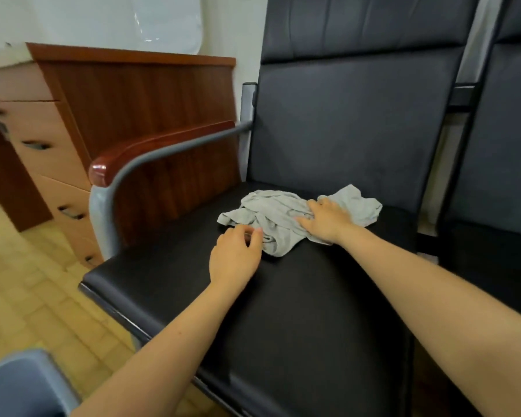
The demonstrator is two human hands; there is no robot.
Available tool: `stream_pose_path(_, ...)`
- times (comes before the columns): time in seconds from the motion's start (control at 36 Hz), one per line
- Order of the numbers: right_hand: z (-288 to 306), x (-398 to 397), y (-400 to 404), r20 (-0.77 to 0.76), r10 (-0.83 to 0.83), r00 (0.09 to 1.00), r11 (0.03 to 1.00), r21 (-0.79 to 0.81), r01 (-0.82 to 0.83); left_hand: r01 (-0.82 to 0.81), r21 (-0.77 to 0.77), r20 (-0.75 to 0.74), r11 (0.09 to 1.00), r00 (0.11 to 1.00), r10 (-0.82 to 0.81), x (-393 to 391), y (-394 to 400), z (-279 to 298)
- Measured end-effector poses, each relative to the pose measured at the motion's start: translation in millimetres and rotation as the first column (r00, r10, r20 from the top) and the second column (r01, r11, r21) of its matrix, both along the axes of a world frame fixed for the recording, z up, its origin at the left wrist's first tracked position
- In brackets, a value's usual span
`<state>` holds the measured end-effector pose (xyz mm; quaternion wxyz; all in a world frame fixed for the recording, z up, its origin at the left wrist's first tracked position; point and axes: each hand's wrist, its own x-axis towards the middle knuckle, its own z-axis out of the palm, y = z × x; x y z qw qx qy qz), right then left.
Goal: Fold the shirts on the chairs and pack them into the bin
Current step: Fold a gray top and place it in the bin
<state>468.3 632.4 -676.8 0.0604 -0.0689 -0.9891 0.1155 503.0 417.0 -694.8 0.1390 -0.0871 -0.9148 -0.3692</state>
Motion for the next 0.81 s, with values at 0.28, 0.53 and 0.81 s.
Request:
stream_pose_path(0.28, 13, 132, -13, 0.02, 0.066, 0.998, 0.83, -0.556, -0.044, 0.125, -0.033, 0.278, 0.992, 0.954, -0.111, 54, 31, 20)
stream_pose_path(0.53, 92, 264, 71, -0.095, -0.332, 0.939, 0.108, -0.992, -0.062, 0.317, 0.735, 0.116, 0.599, 0.812, -0.572, 172, 141, 107)
stream_pose_path(0.81, 88, 410, 190, -0.06, -0.667, 0.742, 0.212, -0.971, 0.113, 0.423, 0.602, 0.185, 0.677, 0.751, -0.634, 238, 250, 111)
